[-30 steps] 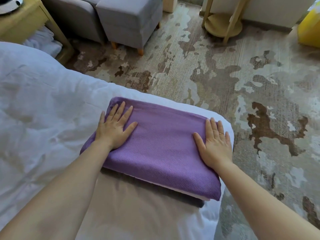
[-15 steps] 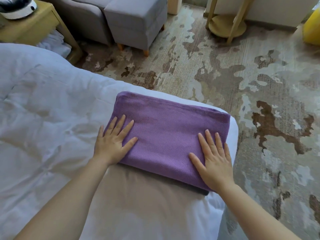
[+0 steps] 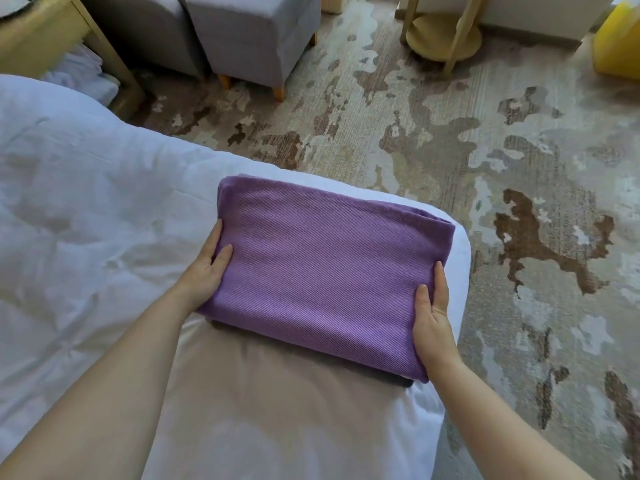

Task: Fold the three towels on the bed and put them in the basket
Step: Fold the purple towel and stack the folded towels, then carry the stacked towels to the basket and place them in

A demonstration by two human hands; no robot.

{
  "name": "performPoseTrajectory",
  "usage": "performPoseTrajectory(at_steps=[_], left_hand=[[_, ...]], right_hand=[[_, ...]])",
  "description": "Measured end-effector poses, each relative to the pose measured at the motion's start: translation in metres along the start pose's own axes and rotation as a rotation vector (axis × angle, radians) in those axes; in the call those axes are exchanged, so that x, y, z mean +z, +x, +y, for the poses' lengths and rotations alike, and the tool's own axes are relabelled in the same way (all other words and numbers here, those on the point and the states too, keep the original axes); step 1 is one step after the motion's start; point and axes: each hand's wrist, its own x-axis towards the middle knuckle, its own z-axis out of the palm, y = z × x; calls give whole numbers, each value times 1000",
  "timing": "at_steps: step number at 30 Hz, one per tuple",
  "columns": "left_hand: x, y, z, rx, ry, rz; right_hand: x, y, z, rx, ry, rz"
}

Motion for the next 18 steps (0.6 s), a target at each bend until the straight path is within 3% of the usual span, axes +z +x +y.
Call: performPoseTrajectory(at_steps=[5, 10, 13, 18], left_hand=[[0, 1, -3, -114, -137, -17], [-4, -9, -7, -492, -460, -191], [-7, -13, -12, -489, -557, -250], [-14, -36, -1, -431, -653, -196]], right_hand=[[-2, 8, 5, 58, -22, 22], [-7, 14, 13, 289, 96, 11], [-13, 18, 16, 331, 140, -33], [-31, 7, 5, 324, 197, -76]])
